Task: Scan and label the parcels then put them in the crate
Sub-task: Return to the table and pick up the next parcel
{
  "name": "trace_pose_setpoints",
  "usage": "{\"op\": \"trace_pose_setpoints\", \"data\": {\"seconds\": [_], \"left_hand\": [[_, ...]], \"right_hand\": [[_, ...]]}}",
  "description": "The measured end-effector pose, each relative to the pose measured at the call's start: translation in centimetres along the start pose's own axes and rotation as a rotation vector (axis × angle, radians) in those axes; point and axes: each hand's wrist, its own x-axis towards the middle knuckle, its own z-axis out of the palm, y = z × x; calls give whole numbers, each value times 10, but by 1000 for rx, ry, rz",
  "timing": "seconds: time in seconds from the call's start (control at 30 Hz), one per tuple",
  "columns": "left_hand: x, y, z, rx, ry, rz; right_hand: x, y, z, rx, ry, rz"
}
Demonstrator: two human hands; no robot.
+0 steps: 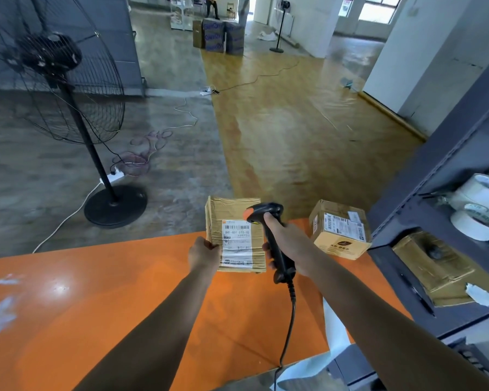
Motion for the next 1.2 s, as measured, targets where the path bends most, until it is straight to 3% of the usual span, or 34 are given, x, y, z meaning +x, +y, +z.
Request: {"op": "trace_pose_setpoints", "data": {"seconds": [0.23, 0.53, 0.8, 0.93, 1.03, 1.2], "left_hand": [[-9, -1, 8, 46, -52, -37], [-19, -25, 38, 136, -147, -90], [-26, -43, 51, 137, -144, -154], [-41, -32, 50, 384, -40, -23], [-59, -25, 53, 549, 27, 204], [-75, -18, 79, 571, -49, 502]], "right_hand": [[8, 17, -11, 8, 32, 1], [48, 110, -49, -26, 174, 116], [75, 161, -53, -175, 140, 194], [88, 169, -53, -236, 102, 220], [94, 172, -55, -277, 94, 226], [100, 181, -61, -364, 94, 190]]}}
